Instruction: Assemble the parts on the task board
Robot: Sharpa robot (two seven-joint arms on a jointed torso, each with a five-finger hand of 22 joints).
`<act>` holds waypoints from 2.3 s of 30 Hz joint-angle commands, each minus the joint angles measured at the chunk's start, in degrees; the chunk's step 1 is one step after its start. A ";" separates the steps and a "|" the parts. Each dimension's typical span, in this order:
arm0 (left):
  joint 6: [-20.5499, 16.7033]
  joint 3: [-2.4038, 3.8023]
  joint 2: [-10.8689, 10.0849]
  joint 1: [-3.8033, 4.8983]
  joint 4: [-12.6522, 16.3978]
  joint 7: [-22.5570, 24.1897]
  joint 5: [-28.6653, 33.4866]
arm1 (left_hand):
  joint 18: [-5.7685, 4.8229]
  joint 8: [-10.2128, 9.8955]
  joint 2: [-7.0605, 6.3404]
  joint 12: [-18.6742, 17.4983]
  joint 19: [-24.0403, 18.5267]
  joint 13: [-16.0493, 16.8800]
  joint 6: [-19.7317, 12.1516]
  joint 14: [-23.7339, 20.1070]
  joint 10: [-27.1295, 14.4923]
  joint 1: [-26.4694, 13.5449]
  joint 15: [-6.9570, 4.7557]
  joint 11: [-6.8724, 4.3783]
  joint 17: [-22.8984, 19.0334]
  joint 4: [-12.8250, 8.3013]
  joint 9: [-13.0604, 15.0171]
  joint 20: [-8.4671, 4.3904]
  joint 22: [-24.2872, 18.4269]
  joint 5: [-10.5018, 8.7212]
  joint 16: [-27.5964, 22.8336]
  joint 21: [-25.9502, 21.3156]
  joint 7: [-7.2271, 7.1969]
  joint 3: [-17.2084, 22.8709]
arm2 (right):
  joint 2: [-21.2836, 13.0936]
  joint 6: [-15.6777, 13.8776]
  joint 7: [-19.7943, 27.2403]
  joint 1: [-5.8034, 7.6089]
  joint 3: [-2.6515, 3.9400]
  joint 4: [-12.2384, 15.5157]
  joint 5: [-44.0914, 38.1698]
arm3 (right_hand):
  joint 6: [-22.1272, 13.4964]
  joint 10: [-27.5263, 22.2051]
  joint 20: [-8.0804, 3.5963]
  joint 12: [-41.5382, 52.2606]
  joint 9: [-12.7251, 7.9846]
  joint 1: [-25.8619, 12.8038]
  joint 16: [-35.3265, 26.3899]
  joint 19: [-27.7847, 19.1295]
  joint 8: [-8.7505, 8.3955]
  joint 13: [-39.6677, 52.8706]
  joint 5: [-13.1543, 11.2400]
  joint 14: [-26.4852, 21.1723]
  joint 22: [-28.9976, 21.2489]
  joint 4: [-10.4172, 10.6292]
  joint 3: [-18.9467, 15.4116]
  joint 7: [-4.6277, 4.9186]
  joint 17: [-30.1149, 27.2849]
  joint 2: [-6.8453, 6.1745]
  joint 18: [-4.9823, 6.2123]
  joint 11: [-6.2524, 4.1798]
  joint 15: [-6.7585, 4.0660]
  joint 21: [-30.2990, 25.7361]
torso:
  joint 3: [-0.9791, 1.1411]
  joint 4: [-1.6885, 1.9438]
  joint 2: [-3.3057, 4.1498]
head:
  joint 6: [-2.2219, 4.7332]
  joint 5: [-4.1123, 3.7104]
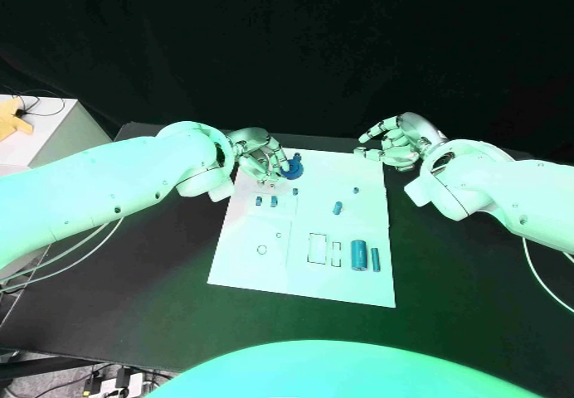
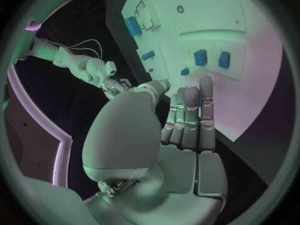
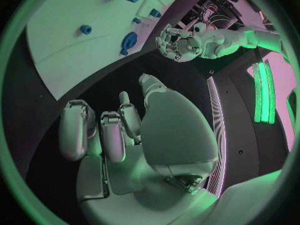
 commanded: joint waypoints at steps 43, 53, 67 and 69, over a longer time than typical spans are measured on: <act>-0.35 -2.18 9.86 -1.63 -9.27 9.98 -36.75 | 0.88 -9.74 -2.34 -11.90 1.84 -12.17 13.08 11.87 4.44 -5.36 -0.48 -0.40 9.22 -8.32 -11.12 -0.35 4.79 -0.68 14.97 8.60 -0.79 4.95 | 0.81 -1.35 3.01 -0.04 0.02 -0.39 0.06 | -0.38 -1.18 0.23 -1.09 -0.13 0.17 -0.76 0.34 -0.12 -0.64 0.64 4.38 4.85 -0.11 0.96 -0.03 9.36 0.44 0.71 -0.05 0.12 -1.32 | 0.01 -0.03 0.14 | 0.16 -1.58; -0.51 -2.22 10.83 -2.25 -10.69 10.34 -36.62 | 0.88 -10.29 -1.98 -12.34 1.97 -12.46 13.43 12.47 5.38 -5.52 -0.60 -0.55 9.91 -8.53 -11.24 -0.44 4.97 -0.70 15.56 8.97 -0.86 5.27 | 0.86 -1.34 2.97 -0.04 0.03 -0.35 0.03 | -0.38 -1.18 0.23 -1.09 -0.13 0.17 -0.76 0.34 -0.12 -0.64 0.64 4.38 4.85 -0.11 0.96 -0.03 9.36 0.44 0.71 -0.05 0.12 -1.32 | 0.04 -0.09 0.16 | 0.09 -1.77; -1.43 -2.23 11.55 -3.04 -12.21 11.04 -36.11 | 0.89 -10.88 -0.87 -13.15 2.06 -12.90 14.63 13.10 6.85 -5.13 -0.88 -0.84 10.50 -9.29 -11.25 -0.69 5.35 -0.78 16.27 9.69 -0.82 6.17 | 0.90 -1.20 2.87 -0.04 0.03 -0.25 -0.01 | -0.38 -1.18 0.23 -1.09 -0.13 0.17 -0.76 0.34 -0.12 -0.64 0.64 4.38 4.85 -0.11 0.96 -0.03 9.36 0.44 0.71 -0.05 0.12 -1.32 | 0.06 -0.04 0.05 | 0.00 -2.13; -1.31 -2.23 11.59 -3.06 -12.32 11.06 -36.09 | 0.89 -10.89 -0.81 -13.20 2.06 -12.93 14.76 13.08 6.96 -5.11 -0.90 -0.86 10.43 -9.34 -11.24 -0.70 5.38 -0.79 16.29 9.74 -0.82 6.21 | 0.91 -1.18 2.85 -0.04 0.03 -0.25 -0.01 | -0.38 -1.18 0.23 -1.09 -0.13 0.17 -0.76 0.34 -0.12 -0.64 0.64 4.38 4.85 -0.11 0.96 -0.03 9.36 0.44 0.71 -0.05 0.12 -1.32 | 0.07 -0.03 0.03 | 0.00 -2.16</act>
